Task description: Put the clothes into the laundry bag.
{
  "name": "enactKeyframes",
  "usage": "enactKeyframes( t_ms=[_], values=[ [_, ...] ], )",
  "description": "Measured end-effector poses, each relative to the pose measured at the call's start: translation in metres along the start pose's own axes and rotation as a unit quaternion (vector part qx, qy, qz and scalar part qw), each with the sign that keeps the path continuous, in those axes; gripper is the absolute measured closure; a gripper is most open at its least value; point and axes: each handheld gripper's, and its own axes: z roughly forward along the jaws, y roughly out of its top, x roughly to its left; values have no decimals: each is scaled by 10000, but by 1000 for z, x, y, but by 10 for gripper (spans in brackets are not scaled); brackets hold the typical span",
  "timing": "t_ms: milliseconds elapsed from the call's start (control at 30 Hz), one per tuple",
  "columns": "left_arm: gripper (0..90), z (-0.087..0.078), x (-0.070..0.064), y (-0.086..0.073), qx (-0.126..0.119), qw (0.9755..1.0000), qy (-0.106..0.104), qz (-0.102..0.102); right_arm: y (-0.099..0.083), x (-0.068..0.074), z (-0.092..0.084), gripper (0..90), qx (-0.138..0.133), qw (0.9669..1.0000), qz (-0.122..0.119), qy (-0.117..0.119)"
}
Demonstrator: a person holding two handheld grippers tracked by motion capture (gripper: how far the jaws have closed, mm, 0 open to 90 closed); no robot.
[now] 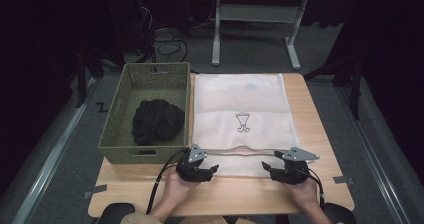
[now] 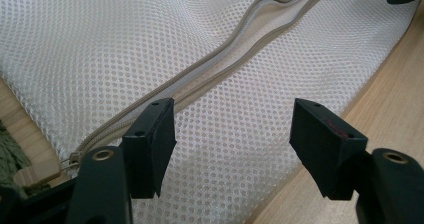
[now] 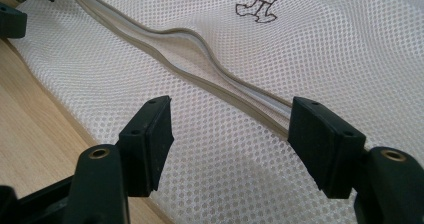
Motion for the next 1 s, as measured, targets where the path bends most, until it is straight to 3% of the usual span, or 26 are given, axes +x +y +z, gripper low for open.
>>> enactKeyframes(
  t_ms=[667,800,1000],
  values=[
    [351,1,-3,0,30,9999,35,107,0,-2,0,344,76,10000,-21,27],
    [351,0,-3,0,10,9999,25,116,1,-1,-1,341,51,10000,70,34],
    [362,-2,-5,3,-8,9999,-24,111,3,-2,-2,298,102,9999,6,-105]
  ],
)
